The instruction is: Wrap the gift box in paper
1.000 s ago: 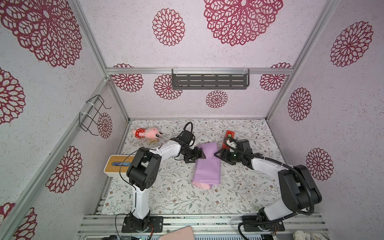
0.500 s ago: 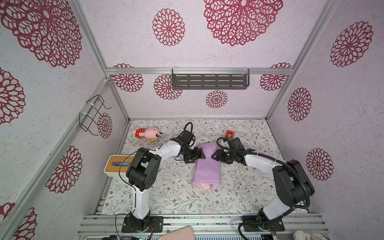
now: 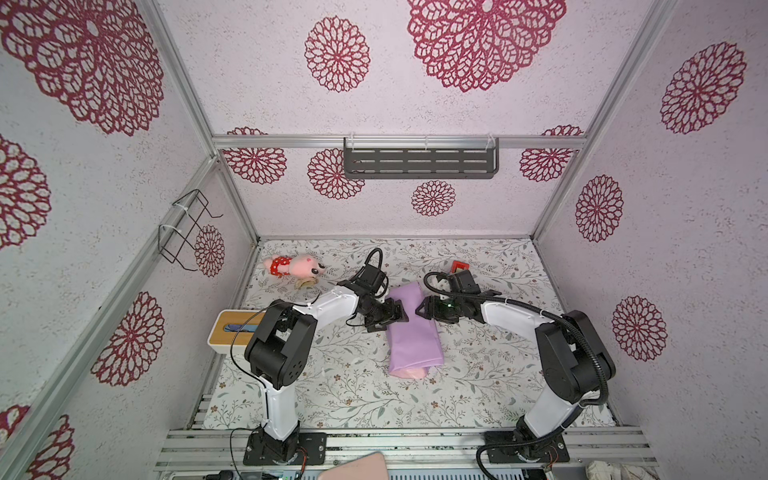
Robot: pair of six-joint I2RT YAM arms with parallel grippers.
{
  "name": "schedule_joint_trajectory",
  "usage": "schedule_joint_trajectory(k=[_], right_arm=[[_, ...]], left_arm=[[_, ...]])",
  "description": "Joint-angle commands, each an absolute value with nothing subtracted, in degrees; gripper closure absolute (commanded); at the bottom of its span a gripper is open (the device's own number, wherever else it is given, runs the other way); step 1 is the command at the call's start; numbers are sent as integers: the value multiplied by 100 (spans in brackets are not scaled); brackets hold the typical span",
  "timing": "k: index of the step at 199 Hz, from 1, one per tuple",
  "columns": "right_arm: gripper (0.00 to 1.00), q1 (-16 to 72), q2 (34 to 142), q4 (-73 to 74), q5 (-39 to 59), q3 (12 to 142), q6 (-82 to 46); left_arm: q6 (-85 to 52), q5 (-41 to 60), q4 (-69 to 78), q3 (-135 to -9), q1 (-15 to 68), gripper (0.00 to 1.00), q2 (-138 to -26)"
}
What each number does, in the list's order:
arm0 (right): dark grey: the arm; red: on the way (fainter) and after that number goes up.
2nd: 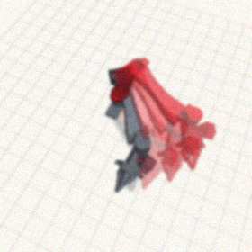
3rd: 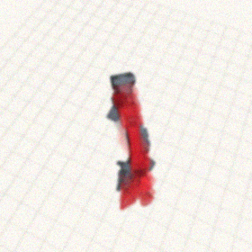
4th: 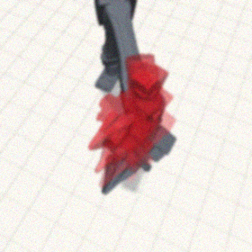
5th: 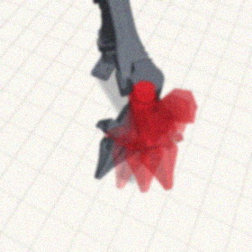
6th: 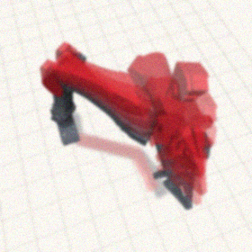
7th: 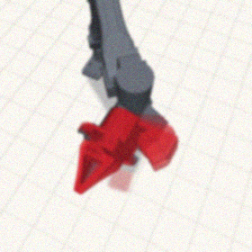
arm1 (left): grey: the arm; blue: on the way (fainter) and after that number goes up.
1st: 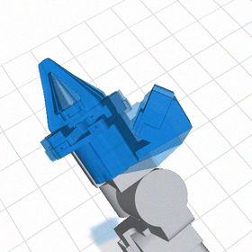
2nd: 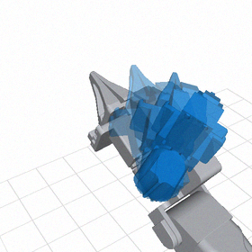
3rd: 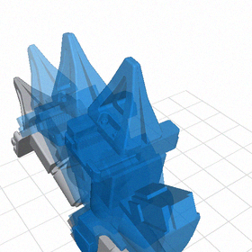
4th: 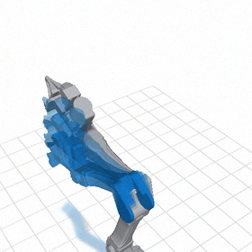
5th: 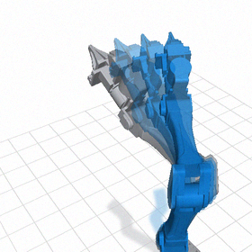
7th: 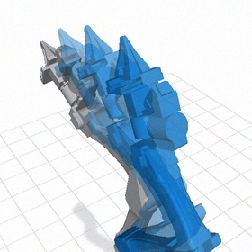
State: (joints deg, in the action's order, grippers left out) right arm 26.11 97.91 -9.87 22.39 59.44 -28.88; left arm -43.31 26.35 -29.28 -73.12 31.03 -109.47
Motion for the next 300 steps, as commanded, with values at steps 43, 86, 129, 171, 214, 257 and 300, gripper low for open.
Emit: schedule_joint_trajectory(k=[43, 86, 129, 171, 214, 257, 300], right_arm=[[25, 2522, 9457, -1328, 2328, 5748, -2613], [28, 2514, 9474, -1259, 2277, 5395, -2591], [33, 2505, 9477, -1134, 2268, 5121, -2650], [35, 2504, 9469, -1073, 2270, 5063, -2685], [36, 2505, 9468, -1062, 2277, 5056, -2691], [37, 2505, 9481, -1037, 2291, 5049, -2681], [38, 2505, 9509, -1019, 2298, 5046, -2663]], left_arm=[[-4377, 2325, -2901, -7277, 3177, 16, -10847], [-4368, 2285, -2868, -7337, 3165, 14, -10758], [-4680, 2458, -2328, -7098, 2935, 11, -10280], [-5041, 2832, -1899, -6854, 2705, 10, -10425], [-5527, 3345, -1142, -6754, 2604, 7, -10743], [-5724, 3475, -813, -6844, 2575, 2, -11010], [-5616, 3341, -826, -6996, 2576, 2, -11083]])
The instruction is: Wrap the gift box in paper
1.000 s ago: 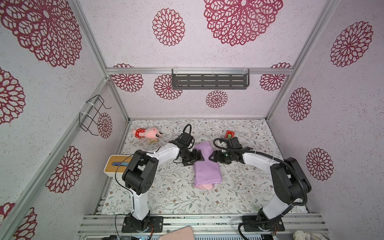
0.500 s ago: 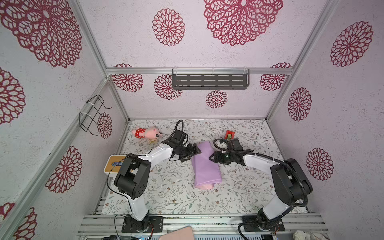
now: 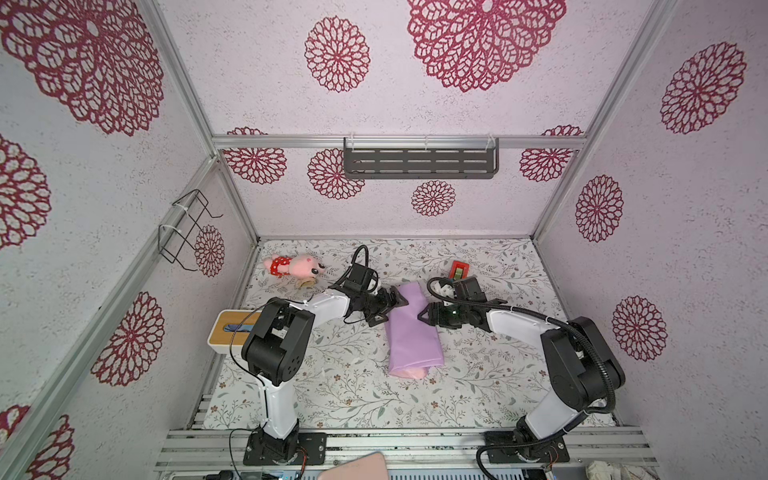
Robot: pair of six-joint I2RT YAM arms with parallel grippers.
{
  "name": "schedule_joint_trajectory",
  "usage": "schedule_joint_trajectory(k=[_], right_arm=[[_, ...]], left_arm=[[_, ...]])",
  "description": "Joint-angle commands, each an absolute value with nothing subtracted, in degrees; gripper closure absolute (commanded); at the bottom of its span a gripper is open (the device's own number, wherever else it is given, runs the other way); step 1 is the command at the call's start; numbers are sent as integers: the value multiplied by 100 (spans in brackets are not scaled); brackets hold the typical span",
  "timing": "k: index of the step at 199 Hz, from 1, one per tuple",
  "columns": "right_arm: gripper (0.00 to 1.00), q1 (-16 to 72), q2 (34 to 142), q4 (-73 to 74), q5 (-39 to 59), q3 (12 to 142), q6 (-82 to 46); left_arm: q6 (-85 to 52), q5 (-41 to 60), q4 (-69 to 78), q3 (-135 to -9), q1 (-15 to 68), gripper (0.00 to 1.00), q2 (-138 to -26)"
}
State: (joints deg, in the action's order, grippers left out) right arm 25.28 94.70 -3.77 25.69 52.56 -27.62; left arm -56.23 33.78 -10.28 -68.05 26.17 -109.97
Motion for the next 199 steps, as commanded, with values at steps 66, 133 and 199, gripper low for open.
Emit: schedule_joint_trajectory(k=[66, 133, 199], right_arm=[[38, 2502, 9530, -1037, 2311, 5051, -2659], [38, 2505, 9550, -1011, 2381, 5091, -2646], [38, 2472, 9486, -1184, 2455, 5339, -2594]], left_arm=[[-5498, 2851, -824, -6925, 2525, 2, -10676], [-4698, 1592, -2406, -6583, 3024, 2, -9923], [-4100, 1714, -3137, -6888, 3331, 1, -10628]])
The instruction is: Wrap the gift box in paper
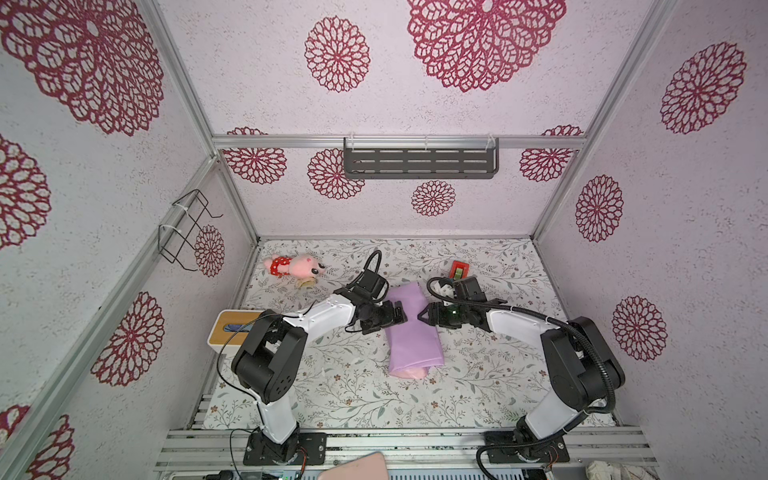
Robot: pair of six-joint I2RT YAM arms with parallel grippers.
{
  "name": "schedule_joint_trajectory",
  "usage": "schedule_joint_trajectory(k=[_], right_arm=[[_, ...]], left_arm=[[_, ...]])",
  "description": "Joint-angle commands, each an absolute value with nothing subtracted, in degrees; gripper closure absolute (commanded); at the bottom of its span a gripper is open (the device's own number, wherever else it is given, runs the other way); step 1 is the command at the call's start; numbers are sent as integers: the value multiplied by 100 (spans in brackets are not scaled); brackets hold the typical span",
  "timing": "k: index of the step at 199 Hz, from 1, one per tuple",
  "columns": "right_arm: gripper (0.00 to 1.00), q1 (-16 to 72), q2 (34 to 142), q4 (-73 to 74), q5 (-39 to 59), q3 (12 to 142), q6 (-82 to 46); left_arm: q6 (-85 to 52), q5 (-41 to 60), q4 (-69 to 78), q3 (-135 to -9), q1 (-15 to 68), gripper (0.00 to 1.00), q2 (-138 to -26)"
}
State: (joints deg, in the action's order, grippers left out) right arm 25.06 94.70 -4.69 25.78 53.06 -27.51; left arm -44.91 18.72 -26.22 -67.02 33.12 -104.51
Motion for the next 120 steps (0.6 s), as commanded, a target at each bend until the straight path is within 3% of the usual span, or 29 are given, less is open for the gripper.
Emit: schedule_joint_trajectory(k=[1, 64, 120], right_arm=[[38, 2471, 9485, -1185, 2458, 5341, -2598], [32, 2092, 8704, -1719, 2471, 5590, -2364], [42, 2229, 8901, -1561, 2732, 6076, -2371]], left_arm=[[-4098, 1710, -3146, -6889, 3331, 1, -10636], [-3896, 1510, -3410, -6952, 3340, 0, -10772], [-3867, 1488, -3453, -7038, 3343, 0, -10808]])
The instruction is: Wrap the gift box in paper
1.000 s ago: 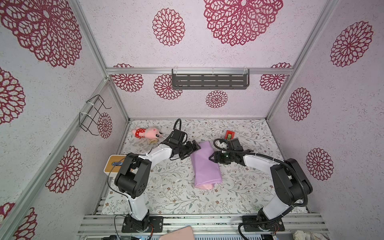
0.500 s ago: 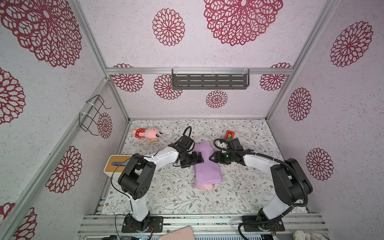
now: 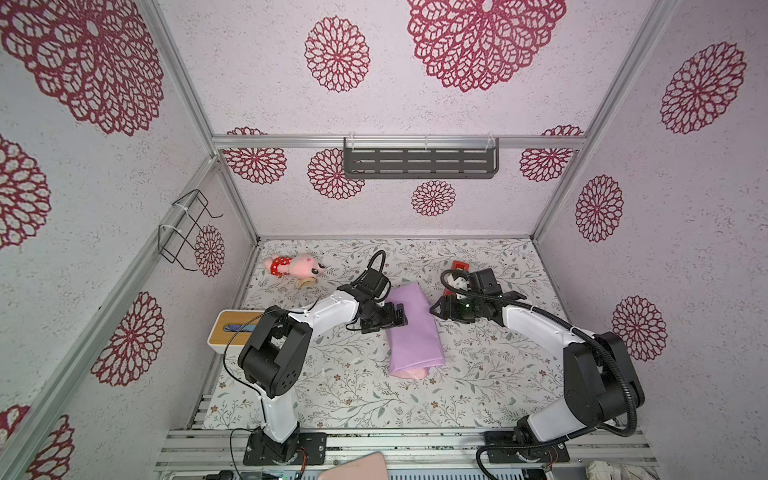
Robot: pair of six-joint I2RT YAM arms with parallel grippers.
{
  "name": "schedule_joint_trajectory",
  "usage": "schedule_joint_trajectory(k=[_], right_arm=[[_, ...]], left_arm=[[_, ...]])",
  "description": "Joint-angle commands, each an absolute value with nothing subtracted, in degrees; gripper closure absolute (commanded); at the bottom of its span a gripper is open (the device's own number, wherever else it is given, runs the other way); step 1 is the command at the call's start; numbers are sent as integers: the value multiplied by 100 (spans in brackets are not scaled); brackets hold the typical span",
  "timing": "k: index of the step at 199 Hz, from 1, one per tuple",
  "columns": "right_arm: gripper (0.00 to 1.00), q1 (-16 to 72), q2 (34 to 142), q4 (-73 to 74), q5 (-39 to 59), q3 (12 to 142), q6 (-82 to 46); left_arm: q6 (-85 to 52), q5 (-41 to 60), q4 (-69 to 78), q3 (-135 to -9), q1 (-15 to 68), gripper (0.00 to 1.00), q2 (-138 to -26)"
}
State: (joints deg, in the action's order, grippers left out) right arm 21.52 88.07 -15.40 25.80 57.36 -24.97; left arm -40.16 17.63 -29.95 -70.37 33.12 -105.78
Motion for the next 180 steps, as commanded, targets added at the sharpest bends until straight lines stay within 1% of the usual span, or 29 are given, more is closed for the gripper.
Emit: schedule_joint_trajectory(k=[1, 44, 79, 180], right_arm=[[42, 2235, 8915, -1554, 2737, 6088, -2376], [50, 2317, 9565, -1451, 2954, 6666, -2371], [52, 2316, 9981, -1412, 3069, 6901, -2340], [58, 2328, 10308, -878, 3751, 6854, -2700]], left_arm=[[-3867, 1487, -3454, -7039, 3341, 0, -10805], [-3839, 1464, -3474, -7080, 3340, 0, -10811], [-3830, 1473, -3480, -7110, 3341, 0, -10836], [-3771, 1485, -3511, -7165, 3340, 1, -10872]])
